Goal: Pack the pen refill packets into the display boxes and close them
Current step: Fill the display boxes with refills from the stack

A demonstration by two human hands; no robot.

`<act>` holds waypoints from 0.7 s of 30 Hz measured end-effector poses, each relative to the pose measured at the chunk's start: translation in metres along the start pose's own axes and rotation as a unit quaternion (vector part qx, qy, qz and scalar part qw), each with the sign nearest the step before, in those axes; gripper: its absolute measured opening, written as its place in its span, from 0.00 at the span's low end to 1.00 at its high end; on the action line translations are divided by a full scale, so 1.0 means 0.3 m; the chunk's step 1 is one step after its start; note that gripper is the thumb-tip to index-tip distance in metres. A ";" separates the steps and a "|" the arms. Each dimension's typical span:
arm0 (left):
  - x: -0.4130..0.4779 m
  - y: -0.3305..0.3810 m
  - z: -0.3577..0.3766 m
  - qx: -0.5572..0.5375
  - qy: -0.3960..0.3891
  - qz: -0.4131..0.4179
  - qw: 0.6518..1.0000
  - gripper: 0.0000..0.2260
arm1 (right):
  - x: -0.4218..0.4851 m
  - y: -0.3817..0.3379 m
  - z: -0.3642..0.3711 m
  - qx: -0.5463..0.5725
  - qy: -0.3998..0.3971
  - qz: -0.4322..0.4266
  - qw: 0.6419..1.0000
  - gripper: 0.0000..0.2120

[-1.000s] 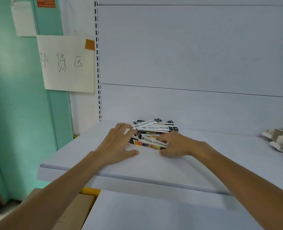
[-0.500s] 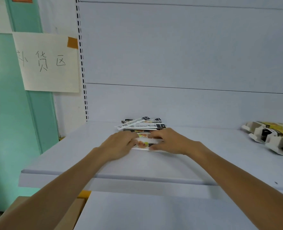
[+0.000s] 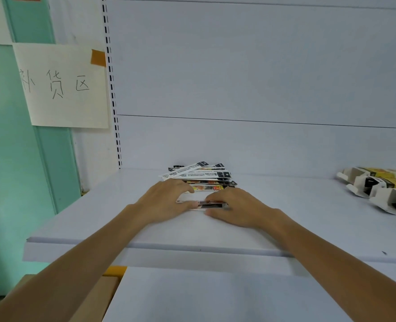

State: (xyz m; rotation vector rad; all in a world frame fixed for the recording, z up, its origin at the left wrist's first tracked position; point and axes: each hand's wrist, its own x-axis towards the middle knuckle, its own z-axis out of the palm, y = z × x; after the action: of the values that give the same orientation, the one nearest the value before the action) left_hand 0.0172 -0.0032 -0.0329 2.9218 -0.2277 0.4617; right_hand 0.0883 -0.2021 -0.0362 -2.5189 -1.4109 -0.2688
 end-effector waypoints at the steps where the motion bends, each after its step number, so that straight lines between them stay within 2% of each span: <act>1: 0.000 -0.003 0.001 0.000 -0.031 -0.010 0.999 0.19 | 0.000 -0.001 0.001 -0.001 -0.009 -0.001 1.000 0.15; 4: 0.004 -0.009 0.000 0.016 -0.061 -0.008 0.998 0.13 | 0.001 0.001 -0.007 0.024 0.000 0.005 1.000 0.20; 8: 0.010 0.021 -0.001 0.068 -0.064 -0.023 0.995 0.12 | 0.021 0.000 -0.015 -0.053 -0.022 -0.007 0.998 0.13; 12: 0.012 0.050 0.004 0.114 -0.039 -0.024 0.992 0.11 | 0.041 0.008 -0.005 -0.023 -0.010 -0.014 1.000 0.10; 15: 0.015 0.064 0.012 0.141 0.003 0.002 0.990 0.09 | 0.053 0.015 -0.014 0.029 0.007 -0.003 1.000 0.13; 18: 0.015 0.071 0.002 0.114 0.018 -0.008 0.993 0.07 | 0.046 0.023 -0.032 0.113 0.050 0.008 0.992 0.17; 19: 0.015 0.066 -0.004 0.099 0.020 -0.020 0.995 0.06 | 0.037 0.023 -0.043 0.178 0.079 0.033 0.980 0.17; 21: 0.017 0.054 -0.016 0.075 0.025 -0.041 0.996 0.06 | 0.020 0.031 -0.067 0.327 0.146 0.096 0.929 0.14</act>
State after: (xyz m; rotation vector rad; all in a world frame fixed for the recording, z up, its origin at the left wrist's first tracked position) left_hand 0.0176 -0.0188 -0.0245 3.0457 -0.0677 0.5595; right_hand 0.0984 -0.2079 -0.0165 -1.9447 -0.9262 -0.1023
